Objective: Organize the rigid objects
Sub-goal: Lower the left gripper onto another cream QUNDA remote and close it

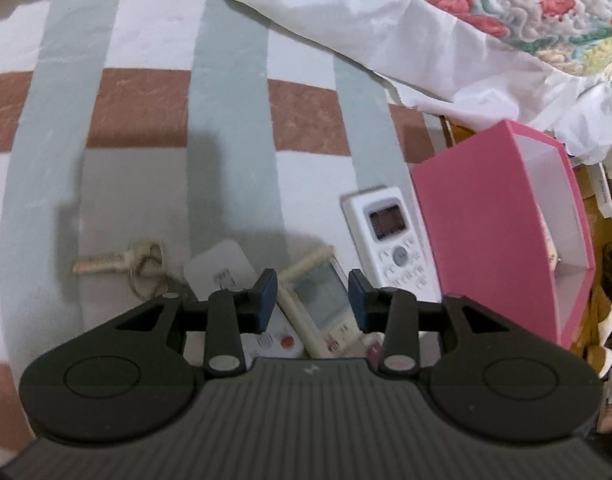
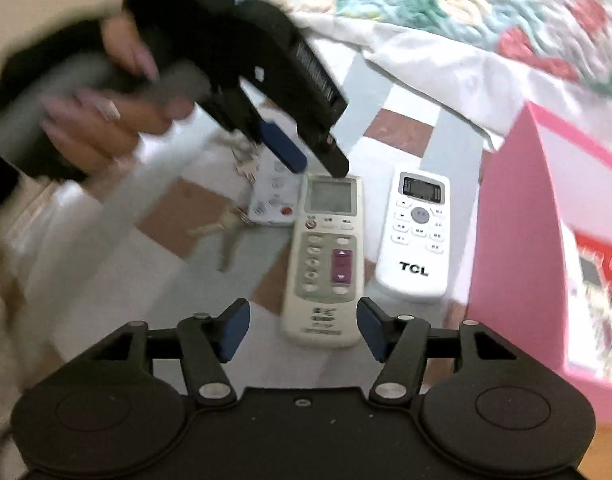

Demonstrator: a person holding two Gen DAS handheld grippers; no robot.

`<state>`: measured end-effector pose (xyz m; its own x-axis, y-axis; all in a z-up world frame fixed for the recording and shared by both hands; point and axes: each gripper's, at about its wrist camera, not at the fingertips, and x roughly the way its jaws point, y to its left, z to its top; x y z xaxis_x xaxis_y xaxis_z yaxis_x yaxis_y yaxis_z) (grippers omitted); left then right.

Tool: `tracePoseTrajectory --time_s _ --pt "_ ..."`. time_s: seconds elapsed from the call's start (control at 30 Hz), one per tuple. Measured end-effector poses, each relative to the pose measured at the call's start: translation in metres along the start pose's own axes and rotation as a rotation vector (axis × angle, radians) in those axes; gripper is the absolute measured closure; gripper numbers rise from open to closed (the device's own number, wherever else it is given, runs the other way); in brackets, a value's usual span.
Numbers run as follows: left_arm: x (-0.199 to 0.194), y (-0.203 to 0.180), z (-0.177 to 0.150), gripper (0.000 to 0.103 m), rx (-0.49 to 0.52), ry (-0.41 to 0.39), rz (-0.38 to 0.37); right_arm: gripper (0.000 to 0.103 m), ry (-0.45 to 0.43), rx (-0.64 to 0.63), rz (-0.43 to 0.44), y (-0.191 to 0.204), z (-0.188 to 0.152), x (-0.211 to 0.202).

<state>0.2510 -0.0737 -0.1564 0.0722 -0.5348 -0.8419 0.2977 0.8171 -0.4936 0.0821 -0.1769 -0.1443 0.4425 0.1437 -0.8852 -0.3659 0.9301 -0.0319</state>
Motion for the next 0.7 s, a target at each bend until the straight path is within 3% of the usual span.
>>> tracePoseTrajectory --time_s 0.17,0.23,0.4,0.53,0.6,0.7 --pt "-0.012 -0.004 -0.022 0.062 -0.075 0.016 -0.051 0.036 0.032 -0.022 -0.043 -0.002 -0.001 0.023" --pt "-0.011 -0.006 -0.034 0.062 -0.113 0.035 -0.066 0.044 0.016 0.043 -0.031 -0.009 0.001 0.025" --pt "0.008 -0.008 -0.057 0.061 -0.197 0.057 -0.048 0.044 0.037 0.328 0.069 -0.036 0.003 0.022" --pt "0.016 -0.009 -0.062 0.065 -0.218 0.03 -0.035 0.044 0.044 0.446 0.148 -0.049 -0.001 0.021" --pt "0.015 -0.008 -0.062 0.078 -0.217 0.025 -0.042 0.044 0.038 0.453 0.165 -0.053 -0.004 0.022" --pt "0.016 -0.007 -0.062 0.078 -0.227 0.014 -0.047 0.043 0.022 0.387 0.168 -0.053 -0.004 0.023"
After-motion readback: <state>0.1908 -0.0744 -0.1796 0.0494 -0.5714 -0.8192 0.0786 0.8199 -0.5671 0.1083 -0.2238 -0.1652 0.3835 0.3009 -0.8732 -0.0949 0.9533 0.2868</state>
